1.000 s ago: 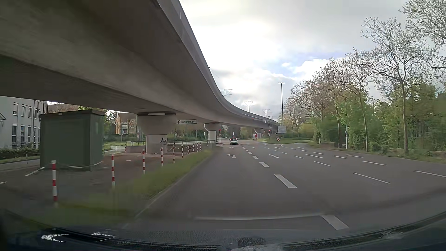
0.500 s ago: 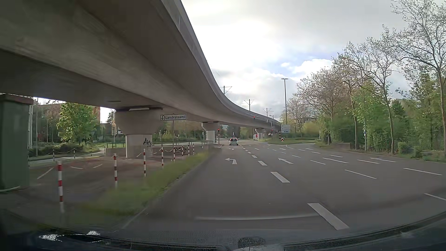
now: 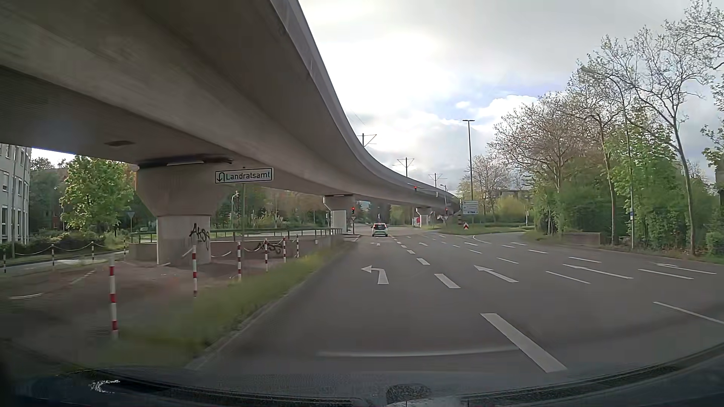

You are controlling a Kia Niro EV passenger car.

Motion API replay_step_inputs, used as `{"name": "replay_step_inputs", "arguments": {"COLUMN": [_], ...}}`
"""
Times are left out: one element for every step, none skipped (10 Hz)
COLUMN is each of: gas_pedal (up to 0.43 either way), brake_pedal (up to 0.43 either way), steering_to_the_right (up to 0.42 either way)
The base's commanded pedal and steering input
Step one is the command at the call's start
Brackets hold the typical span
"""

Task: Follow the waypoints while adhering to traffic rules and regulations

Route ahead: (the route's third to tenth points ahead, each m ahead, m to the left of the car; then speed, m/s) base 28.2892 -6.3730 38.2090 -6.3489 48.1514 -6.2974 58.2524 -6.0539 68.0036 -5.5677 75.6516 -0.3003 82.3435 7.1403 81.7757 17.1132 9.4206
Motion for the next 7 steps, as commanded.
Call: {"name": "replay_step_inputs", "arguments": {"gas_pedal": [0.000,0.000,0.000,0.000,0.000,0.000,0.000], "brake_pedal": [0.000,0.000,0.000,0.000,0.000,0.000,0.000], "steering_to_the_right": [0.000,0.000,0.000,0.000,0.000,0.000,0.000]}}
